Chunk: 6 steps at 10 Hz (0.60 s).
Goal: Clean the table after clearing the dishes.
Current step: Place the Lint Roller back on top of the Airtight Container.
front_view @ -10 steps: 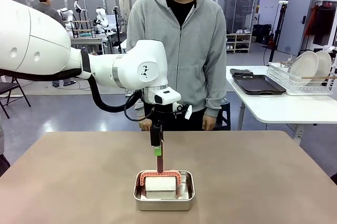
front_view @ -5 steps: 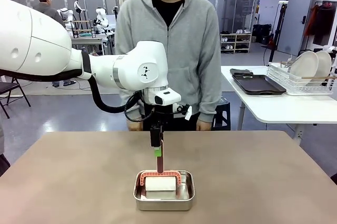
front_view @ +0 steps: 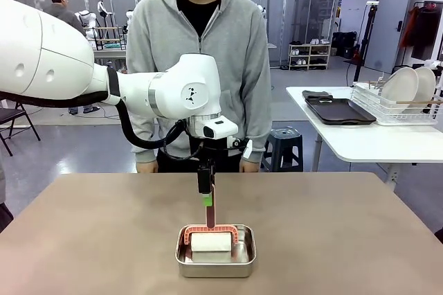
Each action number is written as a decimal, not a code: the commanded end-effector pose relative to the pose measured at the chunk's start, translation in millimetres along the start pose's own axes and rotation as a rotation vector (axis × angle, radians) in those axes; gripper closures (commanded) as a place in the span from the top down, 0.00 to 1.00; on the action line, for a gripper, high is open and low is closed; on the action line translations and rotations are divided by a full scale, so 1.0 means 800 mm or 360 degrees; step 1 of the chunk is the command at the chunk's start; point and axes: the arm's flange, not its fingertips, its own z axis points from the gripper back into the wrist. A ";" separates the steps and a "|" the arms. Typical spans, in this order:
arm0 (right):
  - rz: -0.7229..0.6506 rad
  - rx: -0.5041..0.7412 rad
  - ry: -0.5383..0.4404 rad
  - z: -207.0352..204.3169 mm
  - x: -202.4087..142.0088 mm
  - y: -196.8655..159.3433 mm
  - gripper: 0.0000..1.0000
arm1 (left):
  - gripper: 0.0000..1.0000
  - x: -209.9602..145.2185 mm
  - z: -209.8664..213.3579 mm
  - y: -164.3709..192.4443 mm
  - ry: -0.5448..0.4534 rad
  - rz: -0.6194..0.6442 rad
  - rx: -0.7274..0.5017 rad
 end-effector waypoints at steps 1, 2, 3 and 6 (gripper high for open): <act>0.0007 0.0003 -0.0003 0.001 -0.001 0.004 1.00 | 1.00 0.000 0.000 0.000 0.0000 0.0000 0.0000; 0.0007 0.0003 -0.0003 0.001 -0.001 0.004 1.00 | 1.00 -0.009 0.019 0.007 0.0012 0.0089 -0.0018; 0.0007 0.0003 -0.0003 0.001 -0.001 0.004 1.00 | 1.00 -0.015 0.037 0.008 -0.0034 0.0135 -0.0060; 0.0007 0.0003 -0.0003 0.001 -0.001 0.004 1.00 | 1.00 -0.062 0.094 0.003 -0.0228 0.0371 -0.0176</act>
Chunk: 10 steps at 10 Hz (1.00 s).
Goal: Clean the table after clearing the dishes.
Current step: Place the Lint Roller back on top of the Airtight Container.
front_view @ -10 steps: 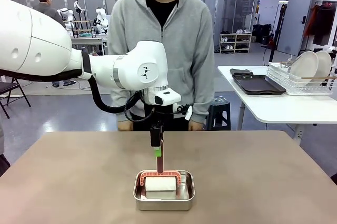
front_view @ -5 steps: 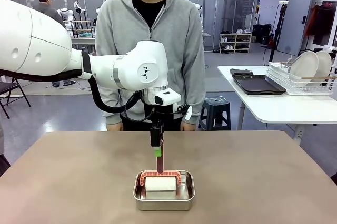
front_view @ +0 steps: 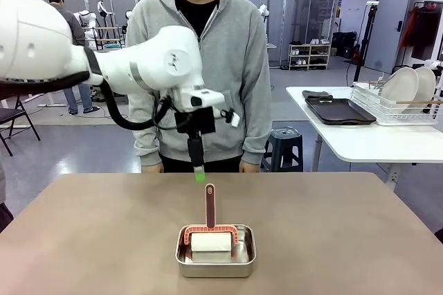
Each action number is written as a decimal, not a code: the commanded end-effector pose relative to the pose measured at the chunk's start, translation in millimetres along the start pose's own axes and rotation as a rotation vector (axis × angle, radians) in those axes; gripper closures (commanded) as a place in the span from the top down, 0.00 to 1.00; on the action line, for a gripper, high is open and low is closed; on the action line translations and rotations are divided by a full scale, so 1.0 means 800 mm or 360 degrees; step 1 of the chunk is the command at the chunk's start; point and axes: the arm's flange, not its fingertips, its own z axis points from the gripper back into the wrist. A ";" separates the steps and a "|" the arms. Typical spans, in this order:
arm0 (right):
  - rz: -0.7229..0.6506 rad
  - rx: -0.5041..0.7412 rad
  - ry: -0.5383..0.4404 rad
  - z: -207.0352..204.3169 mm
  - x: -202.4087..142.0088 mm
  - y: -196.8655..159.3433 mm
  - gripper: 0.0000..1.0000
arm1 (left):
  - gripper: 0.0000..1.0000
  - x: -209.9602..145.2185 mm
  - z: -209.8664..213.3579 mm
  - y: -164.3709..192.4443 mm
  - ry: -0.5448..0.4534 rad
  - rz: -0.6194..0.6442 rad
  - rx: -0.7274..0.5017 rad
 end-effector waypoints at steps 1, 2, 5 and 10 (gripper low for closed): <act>0.0007 0.0003 -0.0003 0.001 -0.001 0.004 1.00 | 1.00 -0.020 0.017 -0.007 -0.0088 0.0068 -0.0073; 0.0007 0.0003 -0.0003 0.001 -0.001 0.004 1.00 | 1.00 -0.024 0.022 -0.004 -0.0111 0.0086 -0.0066; 0.0007 0.0003 -0.0003 0.001 -0.001 0.004 1.00 | 1.00 -0.131 0.073 0.002 -0.0508 0.0478 -0.0143; 0.0007 0.0003 -0.0003 0.001 -0.001 0.004 1.00 | 1.00 -0.446 0.062 -0.040 -0.1232 0.1322 -0.0197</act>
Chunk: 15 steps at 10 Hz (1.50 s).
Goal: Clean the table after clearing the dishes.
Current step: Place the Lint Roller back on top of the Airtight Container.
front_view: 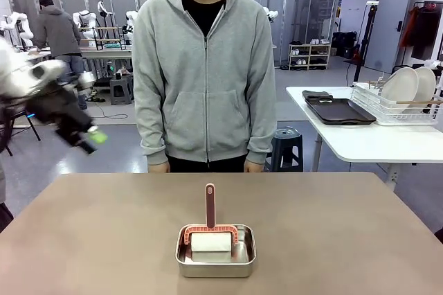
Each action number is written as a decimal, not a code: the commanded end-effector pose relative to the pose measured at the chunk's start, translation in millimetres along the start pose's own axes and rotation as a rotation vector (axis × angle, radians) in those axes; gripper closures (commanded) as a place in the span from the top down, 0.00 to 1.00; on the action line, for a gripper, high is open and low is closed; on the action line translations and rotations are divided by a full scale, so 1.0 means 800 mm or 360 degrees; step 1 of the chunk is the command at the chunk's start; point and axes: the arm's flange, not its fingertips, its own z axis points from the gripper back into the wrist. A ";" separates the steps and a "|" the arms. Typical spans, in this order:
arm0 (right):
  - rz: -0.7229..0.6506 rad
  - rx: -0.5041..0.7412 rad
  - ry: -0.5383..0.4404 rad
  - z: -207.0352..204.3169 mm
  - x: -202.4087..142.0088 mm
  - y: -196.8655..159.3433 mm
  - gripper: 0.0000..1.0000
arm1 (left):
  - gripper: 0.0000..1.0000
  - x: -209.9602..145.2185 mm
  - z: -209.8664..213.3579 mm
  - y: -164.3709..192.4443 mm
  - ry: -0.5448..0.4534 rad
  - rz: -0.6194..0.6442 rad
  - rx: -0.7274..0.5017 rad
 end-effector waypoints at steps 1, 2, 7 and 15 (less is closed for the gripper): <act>0.0006 0.0003 -0.0002 0.001 -0.001 0.004 1.00 | 1.00 -0.069 0.017 0.059 -0.0247 0.0196 -0.0195; 0.0006 0.0003 -0.0002 0.001 -0.001 0.004 1.00 | 1.00 -0.097 0.030 0.094 -0.0287 0.0330 -0.0201; 0.0006 0.0003 -0.0002 0.001 -0.001 0.004 1.00 | 1.00 -0.182 0.061 0.177 -0.0596 0.0502 -0.0544; 0.0006 0.0003 -0.0002 0.001 -0.001 0.004 1.00 | 1.00 -0.265 0.123 0.205 -0.0753 0.0855 -0.0047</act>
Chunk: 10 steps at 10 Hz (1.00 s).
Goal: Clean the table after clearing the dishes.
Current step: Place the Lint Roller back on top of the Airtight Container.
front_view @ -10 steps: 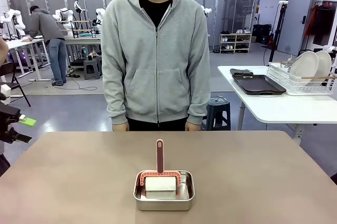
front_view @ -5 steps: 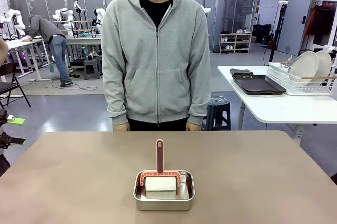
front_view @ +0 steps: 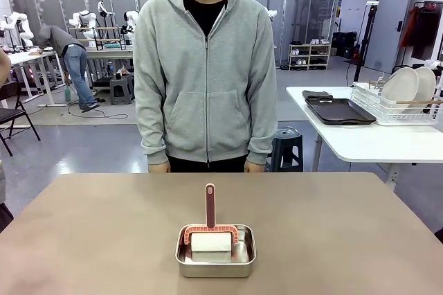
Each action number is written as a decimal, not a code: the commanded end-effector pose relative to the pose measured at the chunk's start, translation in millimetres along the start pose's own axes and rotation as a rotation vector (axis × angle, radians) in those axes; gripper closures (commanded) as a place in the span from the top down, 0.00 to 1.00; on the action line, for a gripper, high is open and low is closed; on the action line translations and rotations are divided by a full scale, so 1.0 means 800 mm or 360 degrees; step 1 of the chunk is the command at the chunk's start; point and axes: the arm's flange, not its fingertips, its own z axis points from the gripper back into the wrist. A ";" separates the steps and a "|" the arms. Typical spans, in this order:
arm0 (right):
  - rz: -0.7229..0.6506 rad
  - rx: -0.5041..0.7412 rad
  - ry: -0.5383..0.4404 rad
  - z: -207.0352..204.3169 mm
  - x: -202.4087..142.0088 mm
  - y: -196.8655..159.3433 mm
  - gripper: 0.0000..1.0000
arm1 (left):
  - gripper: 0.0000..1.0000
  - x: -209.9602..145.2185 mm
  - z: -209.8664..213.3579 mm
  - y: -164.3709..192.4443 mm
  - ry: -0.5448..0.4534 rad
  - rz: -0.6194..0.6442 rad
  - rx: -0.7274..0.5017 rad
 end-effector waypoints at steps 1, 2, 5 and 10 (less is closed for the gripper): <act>0.0007 0.0003 -0.0003 0.001 -0.001 0.004 1.00 | 1.00 -0.014 0.014 -0.007 -0.0137 0.0067 0.0257; 0.0007 0.0003 -0.0003 0.001 -0.001 0.004 1.00 | 1.00 -0.017 0.019 -0.006 -0.0151 0.0064 0.0242; 0.0007 0.0003 -0.0003 0.001 -0.001 0.004 1.00 | 1.00 -0.024 0.029 -0.001 -0.0258 0.0083 0.0316; 0.0007 0.0003 -0.0003 0.001 -0.001 0.004 1.00 | 1.00 -0.016 0.033 0.007 -0.0220 0.0079 0.0294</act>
